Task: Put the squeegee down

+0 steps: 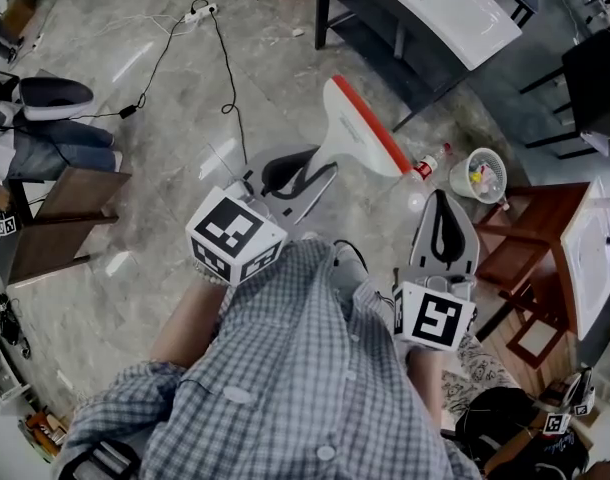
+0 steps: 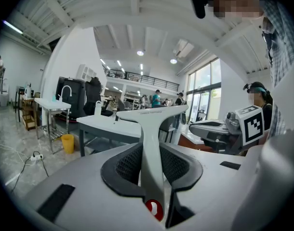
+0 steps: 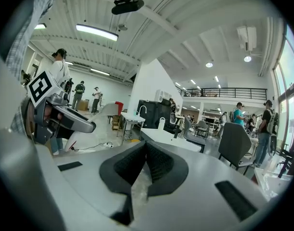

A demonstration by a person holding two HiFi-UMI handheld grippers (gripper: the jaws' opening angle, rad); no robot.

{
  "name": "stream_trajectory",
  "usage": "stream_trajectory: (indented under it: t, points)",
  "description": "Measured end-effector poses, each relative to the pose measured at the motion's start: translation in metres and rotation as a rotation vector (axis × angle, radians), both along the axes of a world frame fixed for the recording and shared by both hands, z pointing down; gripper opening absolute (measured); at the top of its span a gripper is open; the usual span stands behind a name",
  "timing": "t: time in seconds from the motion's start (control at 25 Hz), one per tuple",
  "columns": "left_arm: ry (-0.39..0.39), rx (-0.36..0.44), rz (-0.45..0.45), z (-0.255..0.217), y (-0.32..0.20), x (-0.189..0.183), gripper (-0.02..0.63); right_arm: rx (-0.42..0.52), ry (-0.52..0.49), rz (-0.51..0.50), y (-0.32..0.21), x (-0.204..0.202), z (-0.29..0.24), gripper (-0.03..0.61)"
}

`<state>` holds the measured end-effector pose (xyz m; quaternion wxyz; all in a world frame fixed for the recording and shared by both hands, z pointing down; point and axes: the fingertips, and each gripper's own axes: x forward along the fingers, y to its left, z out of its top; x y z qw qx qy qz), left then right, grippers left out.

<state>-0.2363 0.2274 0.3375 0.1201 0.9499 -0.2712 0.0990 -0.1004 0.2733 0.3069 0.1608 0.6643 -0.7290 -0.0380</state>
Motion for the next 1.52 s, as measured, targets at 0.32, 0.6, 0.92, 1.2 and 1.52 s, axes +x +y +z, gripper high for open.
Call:
stream_trajectory:
  t: [0.32, 0.6, 0.92, 1.2, 1.52]
  points:
    - [0.010, 0.013, 0.007, -0.003, 0.002, -0.018, 0.098, 0.016, 0.006, 0.016, 0.004, -0.016, -0.002, 0.009]
    - [0.018, 0.025, 0.012, -0.006, 0.003, -0.022, 0.098, 0.000, 0.017, 0.020, 0.008, -0.022, 0.000, 0.009]
    - [0.019, 0.032, -0.015, -0.006, -0.012, -0.022, 0.098, 0.010, 0.032, 0.001, -0.011, -0.018, -0.001, 0.009]
    - [0.007, 0.035, -0.044, -0.006, -0.024, -0.018, 0.098, 0.014, 0.032, -0.015, -0.028, -0.005, 0.002, 0.009]
    - [-0.008, 0.020, -0.079, 0.002, -0.059, -0.001, 0.098, 0.009, 0.009, -0.036, -0.069, 0.017, 0.009, 0.009]
